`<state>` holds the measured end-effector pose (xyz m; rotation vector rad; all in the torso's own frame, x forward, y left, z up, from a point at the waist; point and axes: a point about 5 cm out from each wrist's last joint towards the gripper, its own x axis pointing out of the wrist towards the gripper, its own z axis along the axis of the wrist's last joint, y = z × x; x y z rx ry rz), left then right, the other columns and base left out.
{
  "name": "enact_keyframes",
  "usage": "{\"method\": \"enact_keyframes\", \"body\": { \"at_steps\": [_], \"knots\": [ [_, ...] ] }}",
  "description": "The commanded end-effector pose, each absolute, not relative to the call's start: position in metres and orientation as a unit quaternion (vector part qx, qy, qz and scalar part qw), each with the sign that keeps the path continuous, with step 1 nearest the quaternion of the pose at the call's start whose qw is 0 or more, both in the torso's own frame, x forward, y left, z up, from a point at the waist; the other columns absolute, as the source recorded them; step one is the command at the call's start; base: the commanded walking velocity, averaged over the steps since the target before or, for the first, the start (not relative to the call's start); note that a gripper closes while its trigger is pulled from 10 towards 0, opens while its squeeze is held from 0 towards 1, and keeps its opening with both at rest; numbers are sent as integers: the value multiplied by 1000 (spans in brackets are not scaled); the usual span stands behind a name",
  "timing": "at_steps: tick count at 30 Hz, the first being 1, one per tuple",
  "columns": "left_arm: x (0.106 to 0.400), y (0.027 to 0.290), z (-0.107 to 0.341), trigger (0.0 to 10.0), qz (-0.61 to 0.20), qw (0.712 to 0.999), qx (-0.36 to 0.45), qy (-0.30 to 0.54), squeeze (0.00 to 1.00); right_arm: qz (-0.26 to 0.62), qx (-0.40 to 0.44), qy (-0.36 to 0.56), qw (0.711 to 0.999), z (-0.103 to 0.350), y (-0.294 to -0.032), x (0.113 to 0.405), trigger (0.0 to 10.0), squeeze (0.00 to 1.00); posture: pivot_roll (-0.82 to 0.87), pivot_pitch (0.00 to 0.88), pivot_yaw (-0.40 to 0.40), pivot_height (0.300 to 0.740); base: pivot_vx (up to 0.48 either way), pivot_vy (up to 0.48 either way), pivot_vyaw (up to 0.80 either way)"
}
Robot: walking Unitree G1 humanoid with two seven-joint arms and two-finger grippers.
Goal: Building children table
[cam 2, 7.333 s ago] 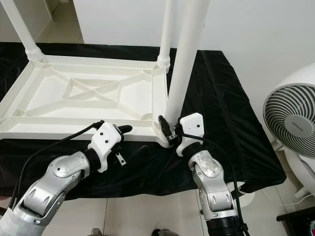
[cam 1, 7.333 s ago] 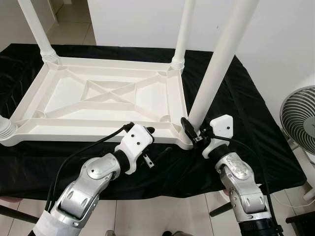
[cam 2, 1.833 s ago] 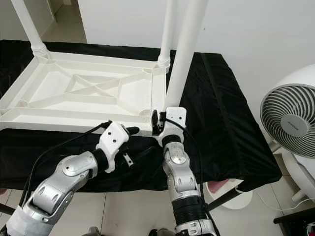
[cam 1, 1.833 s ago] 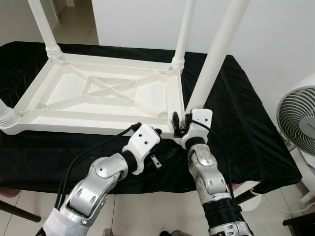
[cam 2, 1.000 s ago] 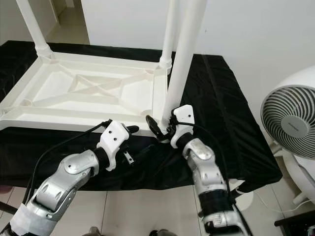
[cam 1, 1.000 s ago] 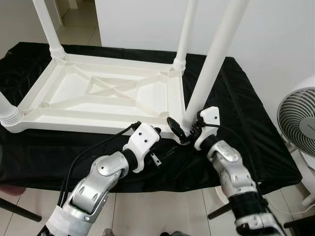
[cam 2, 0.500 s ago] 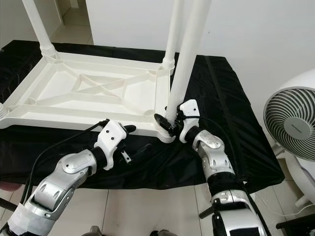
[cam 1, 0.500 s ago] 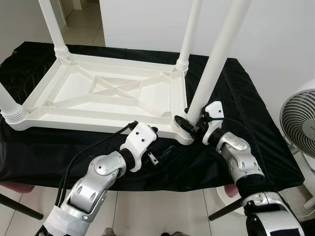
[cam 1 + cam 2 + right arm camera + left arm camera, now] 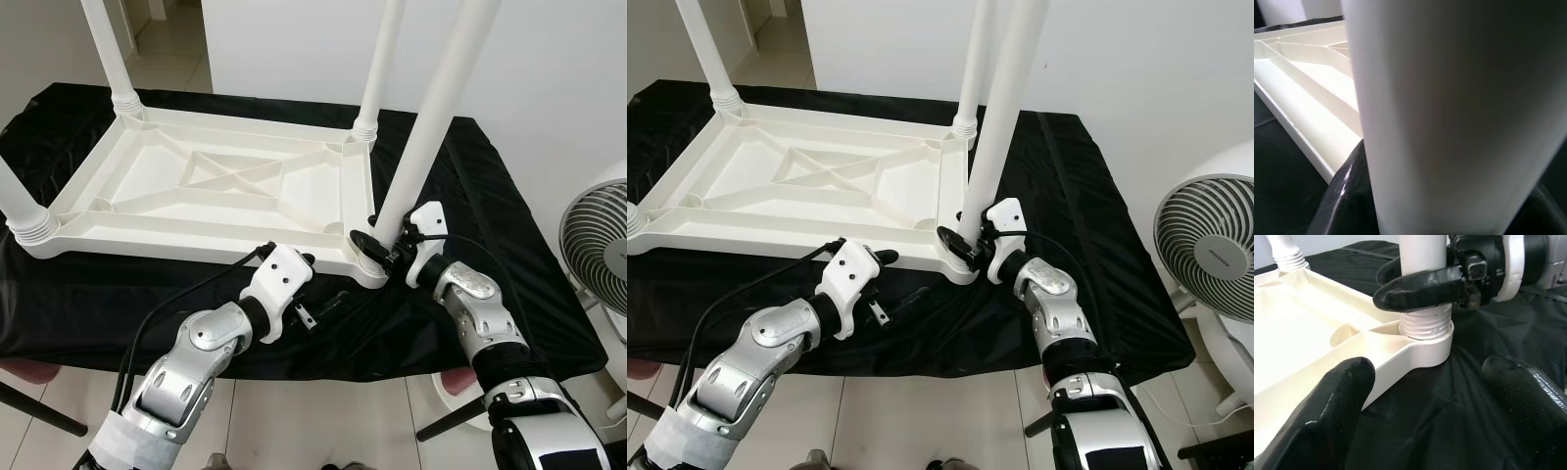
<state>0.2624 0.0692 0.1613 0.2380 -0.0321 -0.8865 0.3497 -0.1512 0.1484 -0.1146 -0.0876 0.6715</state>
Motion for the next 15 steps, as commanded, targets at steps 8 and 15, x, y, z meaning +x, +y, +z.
{"method": "enact_keyframes", "body": {
  "at_steps": [8,15],
  "knots": [
    [264,66,156,10000,-420,900,117,-16,0,260,-53,-17,964,125,-147,341,10000,0,118,52,-66,740,0,0,0],
    [272,69,154,10000,-403,908,116,-17,0,226,-33,-27,973,125,-140,336,10000,0,115,39,-67,740,0,0,0]
  ]
}}
